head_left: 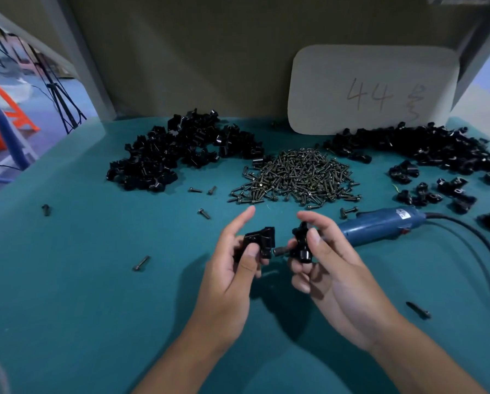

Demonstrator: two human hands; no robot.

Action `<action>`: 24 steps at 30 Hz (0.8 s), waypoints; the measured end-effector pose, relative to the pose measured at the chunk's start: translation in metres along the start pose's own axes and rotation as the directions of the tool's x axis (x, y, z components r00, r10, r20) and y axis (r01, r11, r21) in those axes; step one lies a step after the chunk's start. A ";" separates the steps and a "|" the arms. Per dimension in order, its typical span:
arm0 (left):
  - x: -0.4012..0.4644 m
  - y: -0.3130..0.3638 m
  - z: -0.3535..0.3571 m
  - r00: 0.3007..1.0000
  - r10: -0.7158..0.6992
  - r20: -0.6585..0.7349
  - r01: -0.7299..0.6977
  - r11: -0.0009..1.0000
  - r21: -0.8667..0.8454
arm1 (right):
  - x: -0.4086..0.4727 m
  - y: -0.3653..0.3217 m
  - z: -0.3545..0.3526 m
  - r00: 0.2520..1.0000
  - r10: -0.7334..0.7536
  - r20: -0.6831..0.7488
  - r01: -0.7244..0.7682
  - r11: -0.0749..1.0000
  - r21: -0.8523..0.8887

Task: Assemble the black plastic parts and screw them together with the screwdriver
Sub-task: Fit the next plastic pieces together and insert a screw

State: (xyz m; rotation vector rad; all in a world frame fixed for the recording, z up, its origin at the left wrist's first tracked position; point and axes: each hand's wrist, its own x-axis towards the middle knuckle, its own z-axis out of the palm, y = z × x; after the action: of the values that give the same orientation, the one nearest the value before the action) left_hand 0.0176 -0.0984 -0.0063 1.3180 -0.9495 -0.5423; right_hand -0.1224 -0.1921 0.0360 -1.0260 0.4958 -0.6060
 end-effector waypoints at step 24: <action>-0.002 0.009 0.001 0.997 0.072 -0.036 -0.070 0.996 0.059 | 0.001 -0.001 -0.001 0.994 -0.091 0.055 0.092 0.996 -0.011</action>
State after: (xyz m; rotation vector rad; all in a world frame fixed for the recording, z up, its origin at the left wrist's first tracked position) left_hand 0.0142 -0.0952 0.0017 1.3364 -0.9831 -0.4364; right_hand -0.1227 -0.1939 0.0357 -1.0799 0.4074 -0.6551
